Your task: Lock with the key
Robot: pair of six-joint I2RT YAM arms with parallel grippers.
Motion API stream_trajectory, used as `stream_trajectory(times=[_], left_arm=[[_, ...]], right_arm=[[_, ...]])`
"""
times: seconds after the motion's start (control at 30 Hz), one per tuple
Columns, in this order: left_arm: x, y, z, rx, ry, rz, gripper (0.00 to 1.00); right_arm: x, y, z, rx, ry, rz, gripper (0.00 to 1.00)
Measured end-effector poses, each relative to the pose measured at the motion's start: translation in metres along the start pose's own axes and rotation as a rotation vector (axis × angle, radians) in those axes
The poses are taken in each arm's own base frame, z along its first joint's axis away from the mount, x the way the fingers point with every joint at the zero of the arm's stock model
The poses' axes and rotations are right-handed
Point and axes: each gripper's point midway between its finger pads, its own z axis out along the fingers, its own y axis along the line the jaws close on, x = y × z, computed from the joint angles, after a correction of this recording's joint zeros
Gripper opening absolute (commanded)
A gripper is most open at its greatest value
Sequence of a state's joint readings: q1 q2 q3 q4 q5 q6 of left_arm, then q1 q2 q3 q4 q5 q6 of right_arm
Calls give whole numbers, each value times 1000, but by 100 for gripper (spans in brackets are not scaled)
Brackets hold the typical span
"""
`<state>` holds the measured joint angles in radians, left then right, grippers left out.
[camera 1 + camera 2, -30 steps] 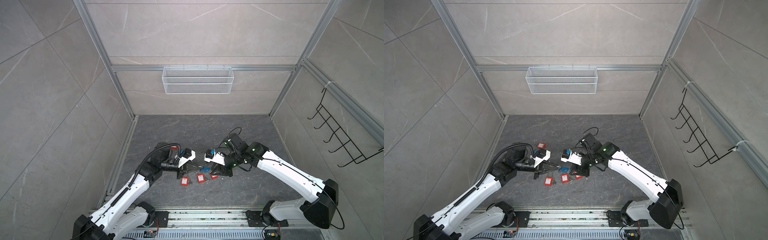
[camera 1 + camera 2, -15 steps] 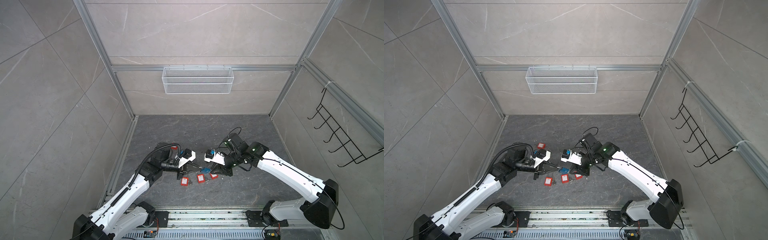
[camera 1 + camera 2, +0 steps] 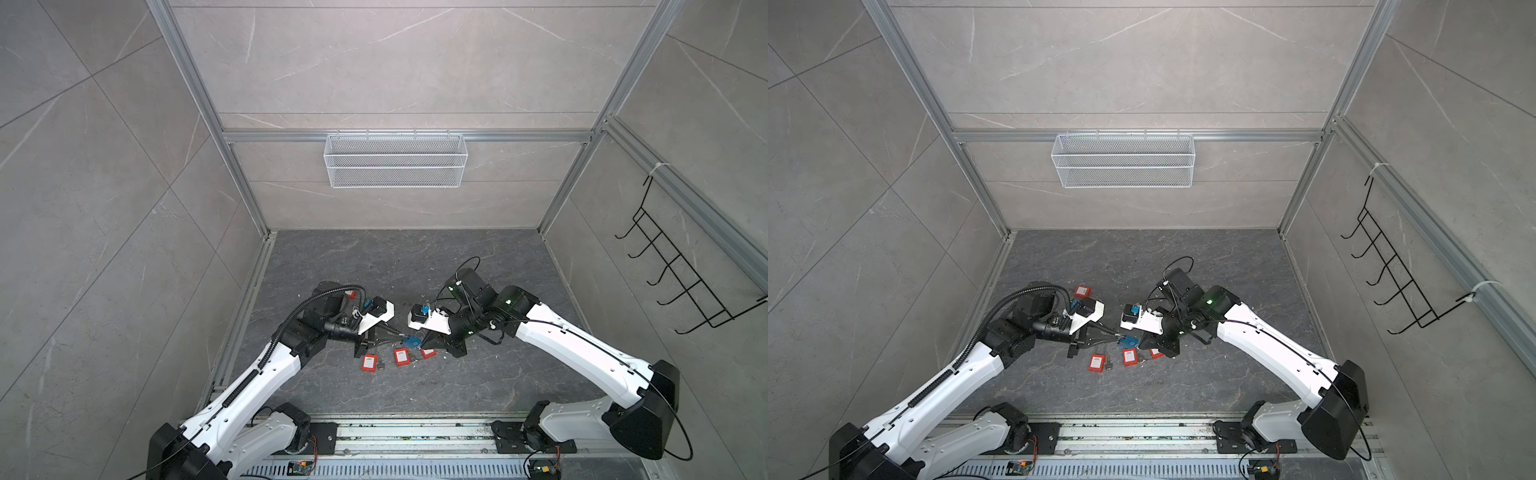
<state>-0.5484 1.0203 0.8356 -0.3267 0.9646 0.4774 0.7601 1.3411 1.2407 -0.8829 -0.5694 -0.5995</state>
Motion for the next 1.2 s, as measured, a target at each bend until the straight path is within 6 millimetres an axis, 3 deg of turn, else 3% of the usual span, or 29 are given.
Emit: stream_trajectory(times=[0.33, 0.47, 0.63, 0.8, 0.97, 1.2], left_arm=[[-8, 8, -4, -5, 69, 65, 0], [2, 17, -5, -21, 147, 59, 0], [31, 39, 1, -18, 318, -5, 0], [78, 64, 10, 4, 507, -110, 0], [106, 91, 19, 24, 617, -182, 0], [134, 124, 31, 42, 715, -227, 0]], right_arm=[[33, -2, 12, 18, 78, 43, 0], [41, -21, 10, 82, 63, 124, 0], [42, -42, 7, 171, 17, 239, 0], [37, -66, 14, 247, -31, 367, 0], [59, -84, 34, 306, -11, 492, 0], [78, -86, 48, 323, -10, 582, 0]])
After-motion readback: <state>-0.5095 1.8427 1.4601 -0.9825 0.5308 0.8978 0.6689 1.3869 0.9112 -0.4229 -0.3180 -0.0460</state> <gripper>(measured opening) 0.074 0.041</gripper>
